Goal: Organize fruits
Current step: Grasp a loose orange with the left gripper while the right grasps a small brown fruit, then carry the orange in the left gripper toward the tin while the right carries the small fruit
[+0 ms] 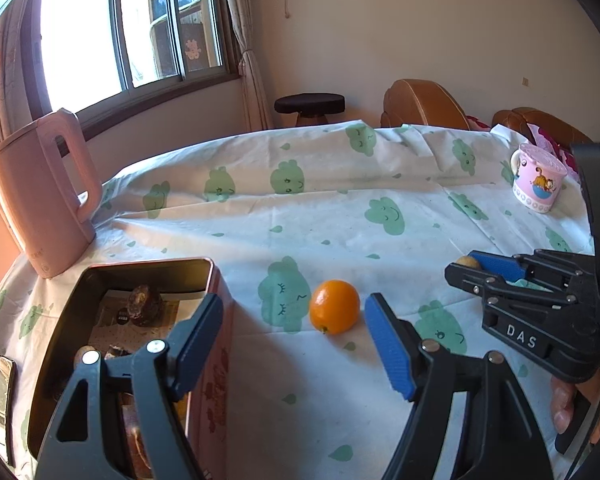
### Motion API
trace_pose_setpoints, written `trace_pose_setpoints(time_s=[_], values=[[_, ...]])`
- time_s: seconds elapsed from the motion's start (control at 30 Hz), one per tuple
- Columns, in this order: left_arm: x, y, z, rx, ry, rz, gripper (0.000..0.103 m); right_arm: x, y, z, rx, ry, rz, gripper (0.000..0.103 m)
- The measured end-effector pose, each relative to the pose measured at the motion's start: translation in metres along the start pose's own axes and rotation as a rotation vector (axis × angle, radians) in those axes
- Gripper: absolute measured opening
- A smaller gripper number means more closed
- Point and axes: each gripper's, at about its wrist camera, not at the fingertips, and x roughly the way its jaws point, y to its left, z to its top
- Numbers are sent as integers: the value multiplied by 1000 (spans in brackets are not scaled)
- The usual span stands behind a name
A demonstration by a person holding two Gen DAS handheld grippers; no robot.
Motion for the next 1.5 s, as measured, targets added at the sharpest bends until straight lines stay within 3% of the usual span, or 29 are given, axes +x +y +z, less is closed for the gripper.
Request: trace_pose_setpoints(time_s=[0.23, 0.37, 0.5, 0.77, 1.17, 1.5], values=[[34, -19, 4, 12, 109, -53, 49, -12, -21, -2, 66, -42, 4, 28], [51, -21, 5, 4, 153, -47, 47, -13, -21, -2, 69, -49, 15, 28], [60, -23, 4, 4, 181, -63, 38, -9, -20, -2, 63, -31, 34, 28], [59, -22, 3, -6, 162, -84, 36, -6, -18, -3, 51, -10, 53, 28], [37, -30, 4, 36, 54, -66, 36, -22, -14, -4, 25, -100, 55, 28], [30, -28, 4, 21, 15, -70, 36, -32, -11, -5, 9, -151, 49, 28]])
